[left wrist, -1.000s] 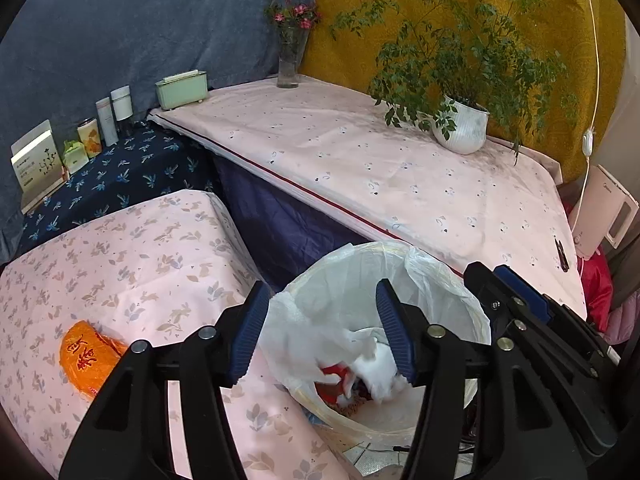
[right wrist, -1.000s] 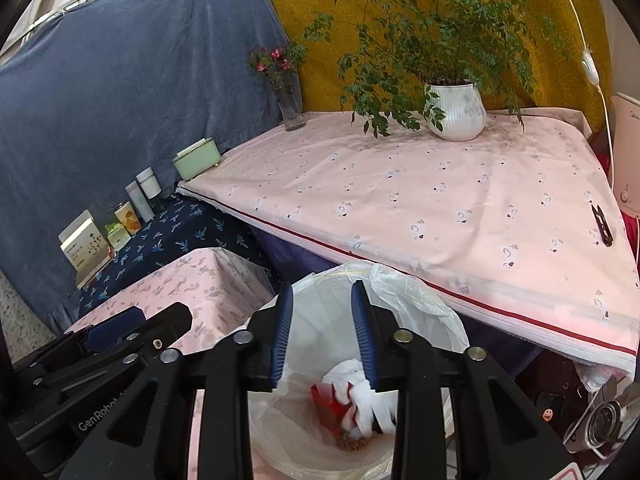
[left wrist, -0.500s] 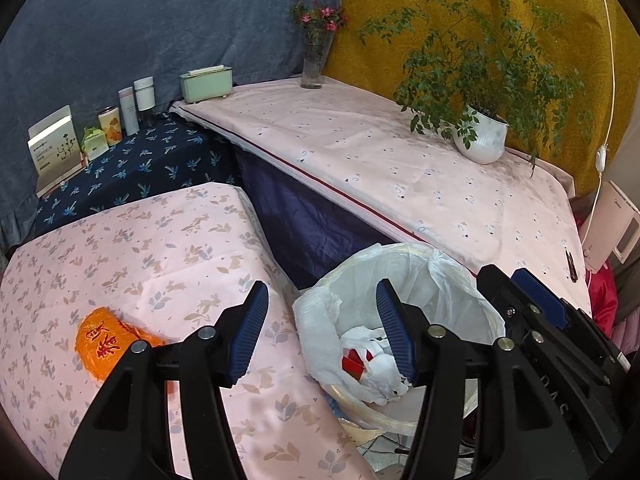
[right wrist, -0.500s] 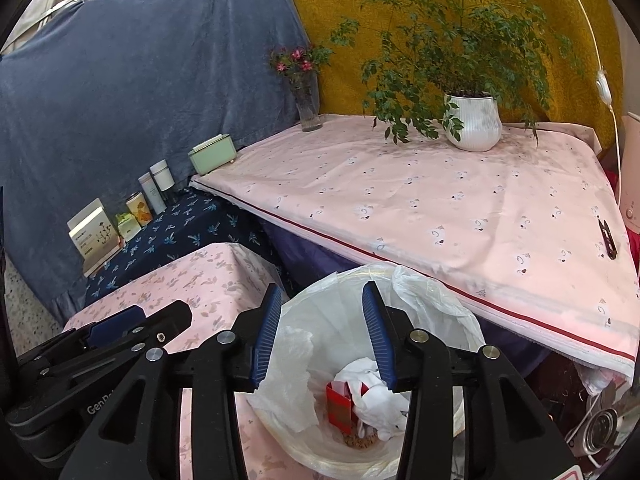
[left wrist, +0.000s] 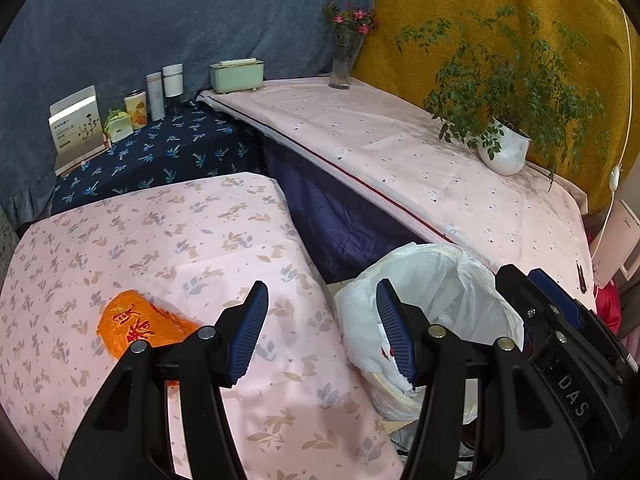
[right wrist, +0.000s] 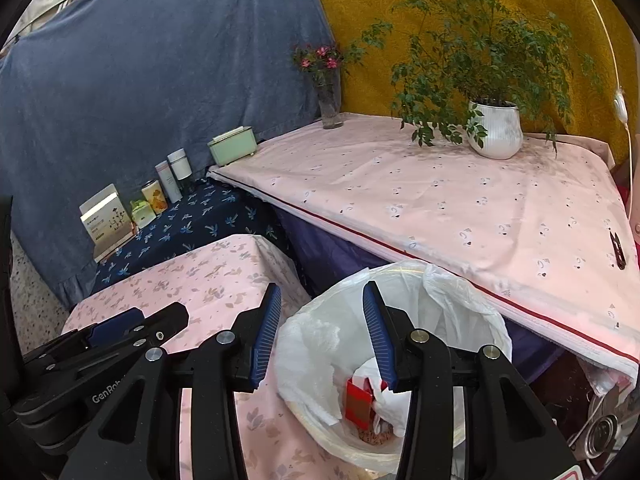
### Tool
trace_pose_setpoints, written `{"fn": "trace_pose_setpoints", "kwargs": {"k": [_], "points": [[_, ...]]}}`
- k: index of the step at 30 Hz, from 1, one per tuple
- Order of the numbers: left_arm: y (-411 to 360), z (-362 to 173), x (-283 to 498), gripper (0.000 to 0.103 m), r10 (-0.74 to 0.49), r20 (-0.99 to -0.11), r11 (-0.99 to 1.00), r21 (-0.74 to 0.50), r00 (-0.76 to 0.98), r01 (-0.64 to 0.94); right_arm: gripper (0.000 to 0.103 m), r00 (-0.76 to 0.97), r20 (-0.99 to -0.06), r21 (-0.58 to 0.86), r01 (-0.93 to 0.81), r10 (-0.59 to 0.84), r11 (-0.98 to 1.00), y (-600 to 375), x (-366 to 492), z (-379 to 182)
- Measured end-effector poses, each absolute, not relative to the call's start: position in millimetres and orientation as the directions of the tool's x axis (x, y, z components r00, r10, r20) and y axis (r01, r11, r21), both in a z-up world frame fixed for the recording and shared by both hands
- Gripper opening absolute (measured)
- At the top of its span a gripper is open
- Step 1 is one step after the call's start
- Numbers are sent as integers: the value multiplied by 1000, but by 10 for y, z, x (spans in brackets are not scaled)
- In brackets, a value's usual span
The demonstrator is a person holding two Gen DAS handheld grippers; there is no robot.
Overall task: Collect trash
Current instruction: 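Move both open tools back over the table toward the orange packets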
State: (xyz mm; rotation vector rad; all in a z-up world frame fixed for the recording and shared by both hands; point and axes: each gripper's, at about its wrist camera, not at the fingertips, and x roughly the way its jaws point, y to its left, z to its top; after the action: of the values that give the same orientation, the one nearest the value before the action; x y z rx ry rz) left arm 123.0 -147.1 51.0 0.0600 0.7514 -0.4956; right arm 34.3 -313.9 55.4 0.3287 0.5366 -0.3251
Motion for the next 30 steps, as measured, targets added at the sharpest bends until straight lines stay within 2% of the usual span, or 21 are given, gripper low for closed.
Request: {"fn": "trace_pose_setpoints", "kwargs": {"k": [3,10,12,20,22,29,30], "points": [[-1348,489,1252,59,-398,-669,893,-126,628,431,43,813,-547,212,366,-200,906,-3041,368,554],[-989,397,1319,60,-343,-681,924,-122,646,362,43,811,-571,205,295,-131,933,-2685,486,482],[-858,374,1334,69,-321,-681,935,-117,658,335,43,809,-577,198,270,-111,942,-2557,522,451],[-234,220,1401,80,-205,-698,975,-84,686,205,44,785,-619,188,173,-20,967,-2030,715,269],[-69,170,1429,81,-183,-707,981,-83,683,176,48,777,-629,186,155,-3,970,-1911,757,216],[439,-20,1521,83,-114,-740,993,-80,663,82,50,744,-667,166,90,45,982,-1509,945,13],[503,-45,1539,83,-104,-745,995,-79,660,67,54,739,-672,163,84,48,983,-1459,974,-17]]}}
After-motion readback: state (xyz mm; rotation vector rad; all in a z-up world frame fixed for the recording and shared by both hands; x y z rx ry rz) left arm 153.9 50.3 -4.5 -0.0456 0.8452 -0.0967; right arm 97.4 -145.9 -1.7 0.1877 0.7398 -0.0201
